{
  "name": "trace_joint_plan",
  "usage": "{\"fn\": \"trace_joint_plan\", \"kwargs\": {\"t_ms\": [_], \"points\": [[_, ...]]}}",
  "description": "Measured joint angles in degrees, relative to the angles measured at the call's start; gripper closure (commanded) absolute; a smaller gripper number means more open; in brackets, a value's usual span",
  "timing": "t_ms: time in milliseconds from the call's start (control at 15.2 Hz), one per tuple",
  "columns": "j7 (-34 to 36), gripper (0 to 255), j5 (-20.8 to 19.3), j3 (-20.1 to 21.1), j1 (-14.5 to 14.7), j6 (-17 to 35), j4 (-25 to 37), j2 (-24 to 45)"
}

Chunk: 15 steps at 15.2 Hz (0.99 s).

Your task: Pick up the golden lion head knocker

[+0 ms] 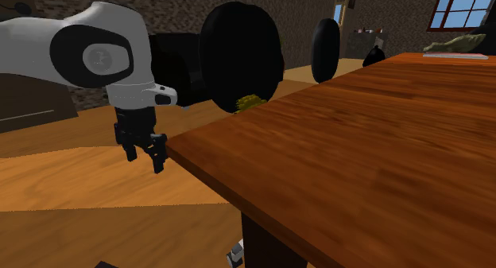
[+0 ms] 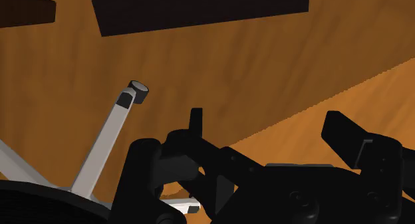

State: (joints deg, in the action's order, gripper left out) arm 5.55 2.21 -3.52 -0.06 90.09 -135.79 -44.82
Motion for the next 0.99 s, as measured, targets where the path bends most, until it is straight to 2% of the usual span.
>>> {"fn": "trace_joint_plan", "kwargs": {"t_ms": [132, 330, 660, 990], "points": [[-0.8, 0, -0.8, -0.2, -0.1, 1.0, 0.0, 0.2], [-4.8, 0, -5.1, -1.1, -0.5, 6.1, -0.2, 0.9], [-11.5, 0, -12.6, -2.8, -1.3, 18.0, -2.0, 2.1], [-17.3, 0, -19.4, -4.8, -1.9, 30.4, -1.2, 5.2]]}}
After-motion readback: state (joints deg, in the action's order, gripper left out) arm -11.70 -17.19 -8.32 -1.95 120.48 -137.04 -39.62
